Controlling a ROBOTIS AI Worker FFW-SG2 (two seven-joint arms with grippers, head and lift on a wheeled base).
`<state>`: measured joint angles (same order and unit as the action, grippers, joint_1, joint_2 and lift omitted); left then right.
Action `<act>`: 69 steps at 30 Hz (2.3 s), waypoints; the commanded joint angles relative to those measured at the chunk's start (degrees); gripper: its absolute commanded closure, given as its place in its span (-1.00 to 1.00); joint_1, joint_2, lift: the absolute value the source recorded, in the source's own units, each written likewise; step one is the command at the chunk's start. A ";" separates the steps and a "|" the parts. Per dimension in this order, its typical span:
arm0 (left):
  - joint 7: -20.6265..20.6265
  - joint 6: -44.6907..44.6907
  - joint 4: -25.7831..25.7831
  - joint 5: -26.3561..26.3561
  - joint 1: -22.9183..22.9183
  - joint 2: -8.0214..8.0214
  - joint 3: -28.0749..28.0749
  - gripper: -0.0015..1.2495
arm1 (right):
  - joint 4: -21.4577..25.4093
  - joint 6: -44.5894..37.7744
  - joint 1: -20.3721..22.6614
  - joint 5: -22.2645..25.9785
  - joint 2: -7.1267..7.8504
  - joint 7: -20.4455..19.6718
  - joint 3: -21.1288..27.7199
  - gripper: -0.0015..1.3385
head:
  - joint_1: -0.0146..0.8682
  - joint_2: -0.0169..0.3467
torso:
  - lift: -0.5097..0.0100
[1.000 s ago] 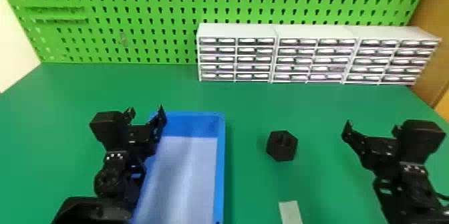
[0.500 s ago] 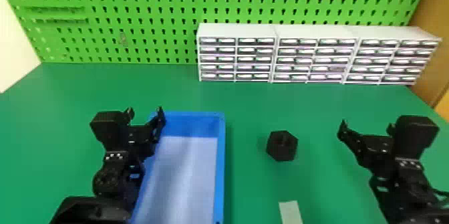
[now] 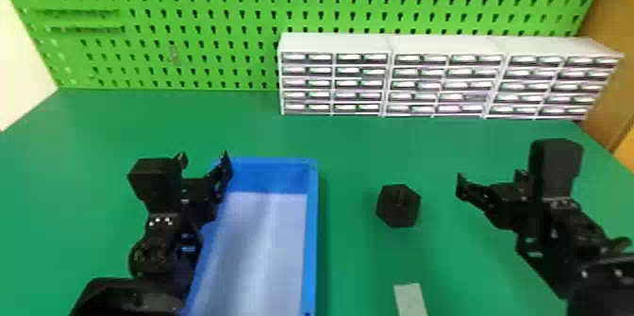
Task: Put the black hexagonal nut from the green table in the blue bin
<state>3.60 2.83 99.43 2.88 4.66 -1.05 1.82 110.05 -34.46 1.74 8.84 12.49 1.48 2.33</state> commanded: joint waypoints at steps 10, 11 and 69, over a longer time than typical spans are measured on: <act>0.00 -0.01 -0.03 -0.51 -0.09 0.00 0.12 -0.19 | 1.22 -15.90 -5.08 -2.52 1.05 10.73 0.31 -0.74 | 0.52 -0.59 | 0.59; 0.00 -0.01 -0.03 -0.51 -0.09 0.00 0.20 -0.19 | 1.31 -16.96 -5.43 -2.78 1.05 11.44 0.22 -0.74 | 0.52 -0.59 | 0.59; 0.09 0.07 -0.03 -0.68 -0.62 0.09 0.64 -0.19 | -5.10 -24.25 -12.81 -10.08 0.52 29.28 -3.91 -0.73 | 0.52 -0.59 | 0.59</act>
<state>3.62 2.88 99.40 2.28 4.04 -1.02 2.45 105.41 -58.74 -10.54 -1.06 13.17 30.76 -1.14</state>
